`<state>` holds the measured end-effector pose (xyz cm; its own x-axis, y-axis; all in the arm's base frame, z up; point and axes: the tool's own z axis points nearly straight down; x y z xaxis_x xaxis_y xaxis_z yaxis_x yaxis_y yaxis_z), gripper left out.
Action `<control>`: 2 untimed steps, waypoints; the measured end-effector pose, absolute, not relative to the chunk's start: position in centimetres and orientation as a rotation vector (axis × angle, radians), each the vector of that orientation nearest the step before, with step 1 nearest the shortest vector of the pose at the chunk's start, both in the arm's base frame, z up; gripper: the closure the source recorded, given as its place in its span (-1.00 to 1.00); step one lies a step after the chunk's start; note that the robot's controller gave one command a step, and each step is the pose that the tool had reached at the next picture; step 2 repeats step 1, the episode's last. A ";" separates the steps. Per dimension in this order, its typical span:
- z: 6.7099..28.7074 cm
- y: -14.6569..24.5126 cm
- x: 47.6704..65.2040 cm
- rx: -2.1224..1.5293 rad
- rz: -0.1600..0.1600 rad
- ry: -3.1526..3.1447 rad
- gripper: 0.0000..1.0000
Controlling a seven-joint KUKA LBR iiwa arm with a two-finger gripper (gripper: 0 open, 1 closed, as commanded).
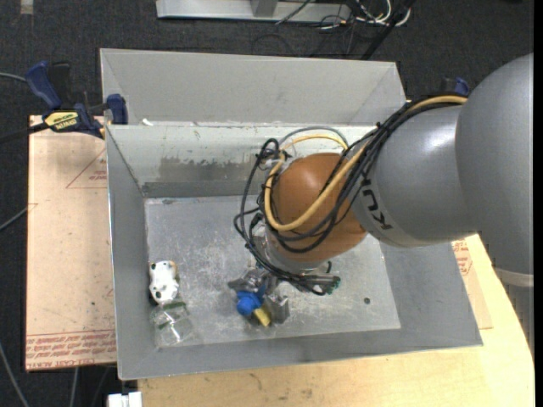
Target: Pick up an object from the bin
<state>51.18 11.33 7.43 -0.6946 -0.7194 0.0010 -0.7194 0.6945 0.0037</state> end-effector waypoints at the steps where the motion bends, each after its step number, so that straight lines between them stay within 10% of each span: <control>1: 9.5 11.3 51.0 1.222 -0.007 -2.883 1.00; 2: 9.5 11.3 51.0 1.222 -0.007 -2.883 1.00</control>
Offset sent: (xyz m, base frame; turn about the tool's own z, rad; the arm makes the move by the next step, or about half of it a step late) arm -0.0002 0.0000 0.0026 0.0000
